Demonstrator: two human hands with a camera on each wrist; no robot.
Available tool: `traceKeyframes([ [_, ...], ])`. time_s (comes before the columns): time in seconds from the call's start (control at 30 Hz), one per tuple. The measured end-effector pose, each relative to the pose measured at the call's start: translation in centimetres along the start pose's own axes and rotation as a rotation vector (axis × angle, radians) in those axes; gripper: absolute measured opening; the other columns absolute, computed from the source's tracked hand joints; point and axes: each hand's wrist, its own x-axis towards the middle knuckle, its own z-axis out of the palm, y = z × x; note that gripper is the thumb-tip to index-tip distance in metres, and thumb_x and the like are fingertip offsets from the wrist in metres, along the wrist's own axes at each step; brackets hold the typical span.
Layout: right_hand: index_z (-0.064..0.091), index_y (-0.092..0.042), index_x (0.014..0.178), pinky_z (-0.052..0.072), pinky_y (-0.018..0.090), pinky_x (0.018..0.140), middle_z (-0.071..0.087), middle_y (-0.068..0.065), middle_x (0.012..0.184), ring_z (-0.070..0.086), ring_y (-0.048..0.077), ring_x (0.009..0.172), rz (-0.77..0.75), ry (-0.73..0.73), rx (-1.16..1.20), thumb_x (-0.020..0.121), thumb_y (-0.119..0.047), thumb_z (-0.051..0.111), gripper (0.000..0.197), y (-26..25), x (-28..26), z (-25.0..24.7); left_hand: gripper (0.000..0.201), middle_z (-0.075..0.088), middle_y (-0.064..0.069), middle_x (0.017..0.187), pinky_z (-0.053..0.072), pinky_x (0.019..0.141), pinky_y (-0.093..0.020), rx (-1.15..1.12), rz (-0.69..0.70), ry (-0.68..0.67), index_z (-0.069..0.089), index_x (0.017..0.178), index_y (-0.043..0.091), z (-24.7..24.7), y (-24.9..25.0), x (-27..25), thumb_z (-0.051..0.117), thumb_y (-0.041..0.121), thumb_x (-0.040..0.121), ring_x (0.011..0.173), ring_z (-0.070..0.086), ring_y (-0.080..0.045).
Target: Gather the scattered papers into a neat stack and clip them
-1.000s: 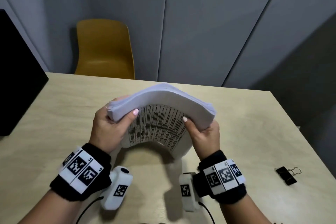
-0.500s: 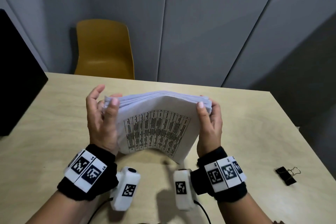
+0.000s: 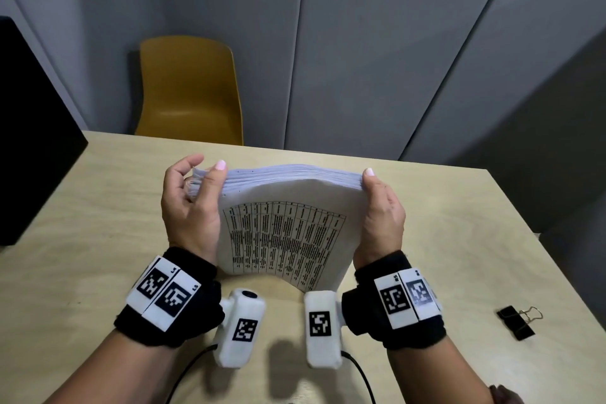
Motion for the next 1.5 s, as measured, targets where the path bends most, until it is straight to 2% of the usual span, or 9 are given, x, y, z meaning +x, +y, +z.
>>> traceKeyframes([
  [0.23, 0.048, -0.02, 0.056, 0.036, 0.032, 0.065, 0.044, 0.001, 0.065, 0.042, 0.019, 0.069, 0.014, 0.019, -0.008, 0.069, -0.041, 0.066, 0.03, -0.1, -0.1, 0.3, 0.03, 0.061, 0.009, 0.084, 0.044, 0.064, -0.016, 0.029, -0.006, -0.008, 0.06, 0.09, 0.027, 0.3, -0.1, 0.2, 0.063, 0.046, 0.067, 0.066, 0.055, 0.007],
  [0.43, 0.042, -0.022, 0.053, 0.032, 0.029, 0.06, 0.039, -0.007, 0.055, 0.038, 0.015, 0.06, 0.021, 0.066, 0.025, 0.075, -0.032, 0.062, 0.031, -0.1, 0.1, 0.4, 0.014, 0.067, -0.001, 0.08, 0.043, 0.056, -0.007, -0.037, -0.043, -0.006, 0.059, 0.085, 0.018, 0.8, 0.5, 0.3, 0.052, 0.025, 0.076, 0.063, 0.061, 0.003],
  [0.57, 0.039, -0.022, 0.054, 0.034, 0.026, 0.057, 0.04, -0.006, 0.054, 0.039, 0.015, 0.056, 0.0, 0.047, 0.038, 0.081, -0.033, 0.06, 0.037, 0.2, -0.2, 0.4, 0.016, 0.067, 0.013, 0.081, 0.044, 0.065, -0.015, 0.0, -0.027, 0.007, 0.059, 0.08, 0.026, 0.8, 0.4, 0.4, 0.046, 0.034, 0.079, 0.075, 0.06, -0.002],
  [0.67, 0.038, -0.022, 0.053, 0.032, 0.029, 0.062, 0.037, -0.006, 0.057, 0.038, 0.014, 0.06, -0.018, 0.068, -0.003, 0.073, -0.038, 0.059, 0.033, 0.3, 0.0, 0.4, 0.025, 0.067, -0.001, 0.085, 0.043, 0.069, -0.021, 0.026, -0.001, 0.004, 0.059, 0.084, 0.024, 0.8, 0.2, 0.4, 0.038, 0.038, 0.083, 0.076, 0.06, -0.007],
  [0.83, 0.05, -0.014, 0.072, 0.041, 0.032, 0.066, 0.05, 0.007, 0.072, 0.05, 0.019, 0.069, -0.033, -0.126, -0.023, 0.064, -0.052, 0.062, 0.041, 0.3, -0.2, 0.3, 0.055, 0.055, 0.009, 0.092, 0.044, 0.07, -0.021, -0.02, -0.011, -0.095, 0.055, 0.111, 0.022, 0.6, 0.3, 0.0, 0.038, 0.06, 0.075, 0.083, 0.054, -0.006],
  [1.03, 0.047, -0.027, 0.117, 0.054, 0.027, 0.082, 0.061, 0.003, 0.108, 0.062, 0.011, 0.092, -0.174, -0.31, -0.278, 0.06, -0.017, 0.077, 0.065, 3.2, 0.6, -3.6, 0.077, 0.055, 0.008, 0.1, 0.048, 0.073, -0.007, 0.122, 0.048, -0.451, 0.045, 0.125, 0.027, -2.7, -2.5, 0.7, 0.076, -0.007, 0.063, 0.08, 0.058, 0.011],
  [1.2, 0.07, -0.019, 0.071, 0.054, 0.028, 0.066, 0.072, -0.009, 0.066, 0.065, 0.004, 0.066, -0.087, -0.371, -0.351, 0.071, 0.005, 0.073, 0.024, 5.0, 0.3, -3.6, 0.017, 0.071, 0.025, 0.077, 0.051, 0.079, -0.022, 0.233, -0.05, -0.453, 0.072, 0.078, 0.038, -2.9, -4.4, 0.6, 0.075, 0.036, 0.062, 0.074, 0.063, 0.007],
  [1.33, 0.067, -0.012, 0.075, 0.055, 0.02, 0.061, 0.071, -0.012, 0.064, 0.065, 0.003, 0.065, -0.135, -0.357, -0.273, 0.075, 0.012, 0.066, 0.023, 4.6, 0.1, -3.4, 0.02, 0.068, 0.027, 0.065, 0.049, 0.063, -0.008, 0.254, 0.047, -0.357, 0.063, 0.075, 0.031, -2.4, -3.6, 0.7, 0.073, 0.014, 0.076, 0.065, 0.061, 0.013],
  [1.5, 0.068, -0.005, 0.087, 0.055, 0.029, 0.067, 0.072, -0.011, 0.067, 0.067, 0.005, 0.07, -0.031, -0.359, -0.397, 0.07, 0.001, 0.075, 0.019, 6.4, 0.0, -5.0, 0.031, 0.073, 0.016, 0.08, 0.049, 0.082, -0.026, 0.285, -0.178, -0.509, 0.063, 0.088, 0.029, -4.4, -5.6, 0.3, 0.073, 0.004, 0.073, 0.084, 0.066, 0.004],
])
